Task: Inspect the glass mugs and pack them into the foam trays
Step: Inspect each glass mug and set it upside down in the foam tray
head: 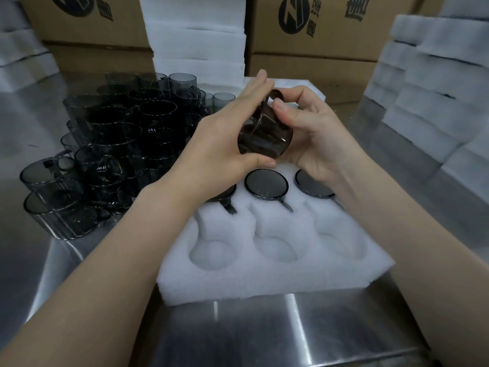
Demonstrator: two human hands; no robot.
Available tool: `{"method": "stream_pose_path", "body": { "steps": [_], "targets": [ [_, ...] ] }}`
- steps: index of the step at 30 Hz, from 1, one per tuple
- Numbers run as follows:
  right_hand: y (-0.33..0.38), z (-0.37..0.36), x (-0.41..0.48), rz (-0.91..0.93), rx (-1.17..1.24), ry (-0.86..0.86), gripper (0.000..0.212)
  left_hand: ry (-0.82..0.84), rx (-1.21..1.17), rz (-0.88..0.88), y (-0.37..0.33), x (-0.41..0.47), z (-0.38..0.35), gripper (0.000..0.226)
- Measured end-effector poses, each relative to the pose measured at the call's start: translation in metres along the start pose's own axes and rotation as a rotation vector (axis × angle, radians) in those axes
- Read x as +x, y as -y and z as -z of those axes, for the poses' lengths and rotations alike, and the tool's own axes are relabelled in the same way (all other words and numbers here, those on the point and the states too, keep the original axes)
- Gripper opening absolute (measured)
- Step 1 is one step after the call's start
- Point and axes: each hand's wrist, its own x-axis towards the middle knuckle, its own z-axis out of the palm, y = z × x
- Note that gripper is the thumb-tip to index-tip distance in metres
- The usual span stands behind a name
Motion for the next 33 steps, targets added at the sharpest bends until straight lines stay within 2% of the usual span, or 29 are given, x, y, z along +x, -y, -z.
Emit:
{"method": "stream_pose_path", "body": {
  "steps": [5, 10, 16, 20, 26, 30, 33],
  "targets": [
    [0.003, 0.001, 0.002, -0.008, -0.019, -0.045, 0.009, 0.073, -0.016, -0.032, 0.001, 0.0, 0.0, 0.1],
    [0.001, -0.001, 0.0, 0.007, -0.013, -0.099, 0.006, 0.094, -0.064, 0.074, -0.003, 0.001, 0.004, 0.099],
    [0.003, -0.005, -0.003, 0.022, -0.001, -0.074, 0.008, 0.042, -0.141, 0.239, -0.016, 0.003, 0.018, 0.084],
    [-0.001, -0.008, -0.004, 0.045, -0.086, -0.01, 0.012, -0.038, -0.137, 0.277, -0.023, 0.001, 0.025, 0.063],
    [0.001, -0.001, -0.005, 0.061, -0.261, 0.064, 0.004, -0.079, 0.02, 0.309, -0.035, -0.005, 0.048, 0.055],
    [0.005, -0.007, -0.009, 0.001, -0.271, 0.19, 0.03, -0.192, 0.224, 0.353, -0.05, -0.024, 0.038, 0.055],
    [0.011, -0.01, -0.015, -0.091, -0.342, 0.359, 0.038, -0.289, 0.34, 0.376, -0.063, -0.044, 0.021, 0.065]
  ]
}}
